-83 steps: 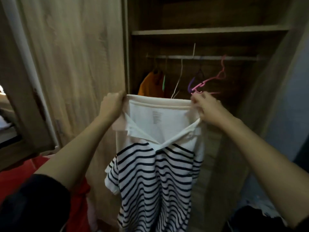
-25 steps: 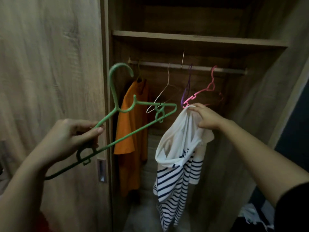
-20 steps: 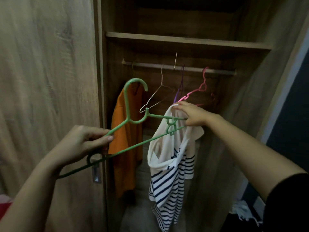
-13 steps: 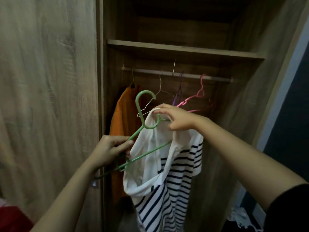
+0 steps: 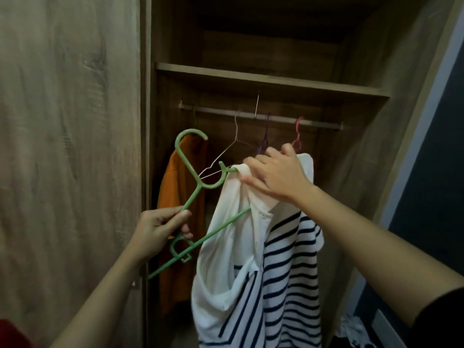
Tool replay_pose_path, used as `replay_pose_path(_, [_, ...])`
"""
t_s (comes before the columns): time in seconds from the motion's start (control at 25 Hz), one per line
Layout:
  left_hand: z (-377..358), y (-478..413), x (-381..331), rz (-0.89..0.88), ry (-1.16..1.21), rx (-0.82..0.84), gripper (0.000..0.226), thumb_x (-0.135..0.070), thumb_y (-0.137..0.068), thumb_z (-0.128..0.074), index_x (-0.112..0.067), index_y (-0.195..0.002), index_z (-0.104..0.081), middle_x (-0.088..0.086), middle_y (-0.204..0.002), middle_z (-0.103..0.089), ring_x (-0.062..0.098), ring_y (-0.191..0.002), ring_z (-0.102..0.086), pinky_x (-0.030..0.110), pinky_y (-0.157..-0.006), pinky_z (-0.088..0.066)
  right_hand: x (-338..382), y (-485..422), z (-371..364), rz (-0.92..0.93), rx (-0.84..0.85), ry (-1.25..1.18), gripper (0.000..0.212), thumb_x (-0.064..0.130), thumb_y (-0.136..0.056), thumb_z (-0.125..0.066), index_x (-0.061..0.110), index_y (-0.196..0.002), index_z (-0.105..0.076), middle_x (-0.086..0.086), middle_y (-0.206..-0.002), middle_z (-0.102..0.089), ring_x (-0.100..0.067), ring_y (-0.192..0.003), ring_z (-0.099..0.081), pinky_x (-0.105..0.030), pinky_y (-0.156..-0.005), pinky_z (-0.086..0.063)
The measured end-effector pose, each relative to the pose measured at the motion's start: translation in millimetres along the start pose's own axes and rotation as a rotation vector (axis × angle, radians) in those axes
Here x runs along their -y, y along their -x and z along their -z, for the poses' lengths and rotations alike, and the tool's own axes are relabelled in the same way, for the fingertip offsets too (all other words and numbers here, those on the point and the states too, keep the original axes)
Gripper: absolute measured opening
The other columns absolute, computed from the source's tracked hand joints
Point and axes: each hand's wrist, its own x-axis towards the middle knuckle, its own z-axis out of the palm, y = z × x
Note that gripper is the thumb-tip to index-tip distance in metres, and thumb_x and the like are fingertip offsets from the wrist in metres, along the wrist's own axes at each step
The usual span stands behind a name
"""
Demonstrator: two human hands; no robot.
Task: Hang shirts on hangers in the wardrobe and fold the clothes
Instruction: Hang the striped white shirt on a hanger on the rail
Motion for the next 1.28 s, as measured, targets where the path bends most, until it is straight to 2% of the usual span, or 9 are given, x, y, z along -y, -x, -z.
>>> replay_pose_path(0.12, [-9.9, -8.7, 3.1, -0.171, -0.400, -0.205, 0.012, -0.024, -0.088, -0.063, -0.023, -0.097, -0.071, -0.001, -0.083, -0.069, 0.017, -0.078, -0.067, 0.014, -0.070, -0.048, -11.1, -4.4, -3.5, 0.018, -0.062, -0.145, 0.050, 0.062, -0.092, -0.015, 0.022, -0.078, -0.039, 0.000, -0.061, -0.060, -0.023, -0.045, -0.057, -0.021, -0.043, -0.026])
replay_pose_path(0.24, [-54.3, 6.7, 22.7, -0.344, -0.811, -0.509, 0.019, -0.025, -0.088, -0.060, -0.015, -0.104, -0.062, 0.013, -0.096, -0.055, 0.027, -0.086, -0.055, 0.028, -0.069, -0.044, -16.2, -6.9, -8.7, 0.053, -0.110, -0.173, 0.041, 0.060, -0.088, -0.030, 0.021, -0.079, -0.037, -0.002, -0.064, -0.061, -0.025, -0.045, -0.059, -0.021, -0.042, -0.028])
replay_pose_path(0.4, [-122.4, 38.6, 75.0, 0.313, -0.864, -0.189, 0.025, -0.045, -0.089, -0.050, -0.032, -0.107, -0.061, 0.011, -0.123, -0.045, 0.031, -0.109, -0.047, 0.041, -0.085, -0.042, -26.9, -4.9, -2.7, -0.030, -0.111, -0.188, 0.048, 0.061, -0.088, -0.027, 0.017, -0.080, -0.043, -0.003, -0.067, -0.059, -0.025, -0.050, -0.056, -0.023, -0.045, -0.029])
replay_pose_path(0.52, [-122.2, 21.3, 90.0, 0.776, -0.514, -0.053, 0.044, -0.047, -0.089, -0.049, -0.030, -0.130, -0.048, 0.011, -0.138, -0.036, 0.033, -0.124, -0.038, 0.045, -0.102, -0.035, -39.6, 7.8, 0.6, -0.083, -0.125, -0.175, 0.047, 0.058, -0.090, -0.030, 0.015, -0.080, -0.045, -0.004, -0.065, -0.058, -0.024, -0.050, -0.053, -0.019, -0.044, -0.023])
replay_pose_path(0.72, [-46.6, -20.8, 88.8, 0.746, -0.353, 0.053, 0.033, -0.017, -0.065, -0.065, -0.011, -0.097, -0.071, 0.007, -0.106, -0.067, 0.024, -0.108, -0.060, 0.023, -0.075, -0.052, -62.5, 61.7, -10.0, -0.087, -0.038, -0.126, 0.047, 0.063, -0.091, -0.017, 0.023, -0.081, -0.039, -0.002, -0.068, -0.060, -0.025, -0.054, -0.058, -0.024, -0.043, -0.033])
replay_pose_path(0.92, [-23.1, -59.0, 73.7, 0.679, -1.024, 0.004, 0.036, -0.025, -0.086, -0.056, -0.002, -0.113, -0.062, 0.017, -0.124, -0.054, 0.035, -0.108, -0.057, 0.038, -0.089, -0.049, -41.1, 88.2, -44.4, -0.199, 0.014, 0.015, 0.041, 0.058, -0.091, -0.026, 0.020, -0.083, -0.038, -0.004, -0.063, -0.056, -0.026, -0.047, -0.057, -0.022, -0.039, -0.026])
replay_pose_path(1.0, [-18.1, -69.7, 64.4, 0.606, -1.089, 0.010, 0.038, -0.031, -0.086, -0.055, -0.008, -0.115, -0.062, 0.013, -0.123, -0.052, 0.034, -0.107, -0.056, 0.043, -0.091, -0.049, -38.7, 89.5, -48.0, -0.258, 0.016, -0.022, 0.036, 0.056, -0.089, -0.030, 0.022, -0.086, -0.038, -0.005, -0.065, -0.056, -0.027, -0.048, -0.056, -0.023, -0.038, -0.031])
replay_pose_path(1.16, [11.6, -70.0, 57.2, 0.552, -1.024, 0.341, 0.024, -0.029, -0.087, -0.061, -0.033, -0.110, -0.069, -0.002, -0.116, -0.063, 0.021, -0.104, -0.058, 0.030, -0.089, -0.048, -55.2, 102.3, -33.5, -0.504, 0.034, -0.225, 0.039, 0.062, -0.089, -0.026, 0.024, -0.088, -0.032, -0.008, -0.083, -0.061, -0.033, -0.071, -0.062, -0.034, -0.053, -0.038])
replay_pose_path(1.28, [20.8, -64.9, 54.0, 0.550, -1.064, 0.333, 0.032, -0.017, -0.089, -0.056, -0.035, -0.113, -0.067, -0.001, -0.125, -0.061, 0.020, -0.110, -0.056, 0.024, -0.088, -0.044, -44.2, 105.5, -35.6, -0.337, -0.024, -0.111, 0.046, 0.061, -0.091, -0.016, 0.020, -0.085, -0.036, -0.008, -0.070, -0.059, -0.029, -0.054, -0.060, -0.026, -0.044, -0.031])
